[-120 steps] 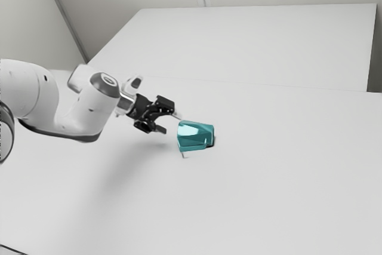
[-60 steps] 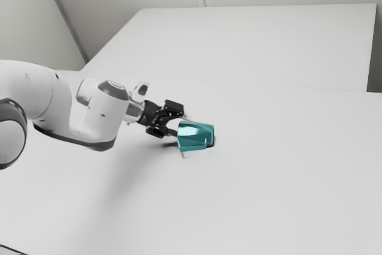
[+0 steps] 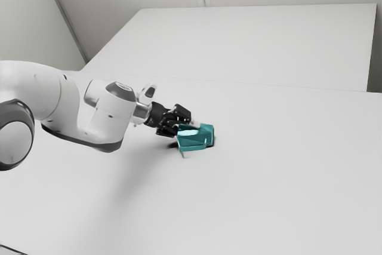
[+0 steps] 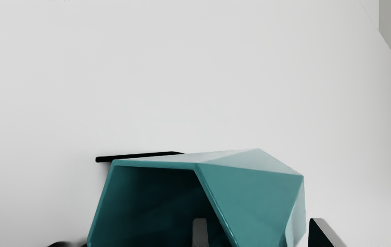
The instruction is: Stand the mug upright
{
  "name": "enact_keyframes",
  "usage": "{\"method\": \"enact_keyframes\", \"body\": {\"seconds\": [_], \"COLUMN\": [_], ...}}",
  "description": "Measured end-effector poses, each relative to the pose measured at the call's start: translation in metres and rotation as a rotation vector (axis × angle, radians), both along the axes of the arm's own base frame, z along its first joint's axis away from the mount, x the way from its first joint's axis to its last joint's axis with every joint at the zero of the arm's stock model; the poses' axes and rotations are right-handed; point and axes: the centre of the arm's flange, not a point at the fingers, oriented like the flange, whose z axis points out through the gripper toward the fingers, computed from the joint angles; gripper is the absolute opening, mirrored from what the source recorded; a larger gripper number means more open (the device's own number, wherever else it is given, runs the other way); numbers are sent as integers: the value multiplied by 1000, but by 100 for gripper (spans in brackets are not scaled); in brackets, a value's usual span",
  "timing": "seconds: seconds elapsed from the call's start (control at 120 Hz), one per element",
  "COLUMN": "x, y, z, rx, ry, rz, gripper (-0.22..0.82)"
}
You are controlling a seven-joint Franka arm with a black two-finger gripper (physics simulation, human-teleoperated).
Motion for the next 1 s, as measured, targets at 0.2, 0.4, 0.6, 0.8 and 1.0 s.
{"method": "enact_keyframes", "body": {"seconds": [0.2,0.4,0.6,0.8,1.0], "x": [5,22,28,22,28], "y": [-1,-4,-13,-25,-33], "z": [10,38,66,118,148], "rx": [7,12,16,186,490], "ry": [-33,-103,-157,-197,-163], "rz": [-14,-33,-56,-203,-362], "gripper": [2,-12,-16,-17,-17]}}
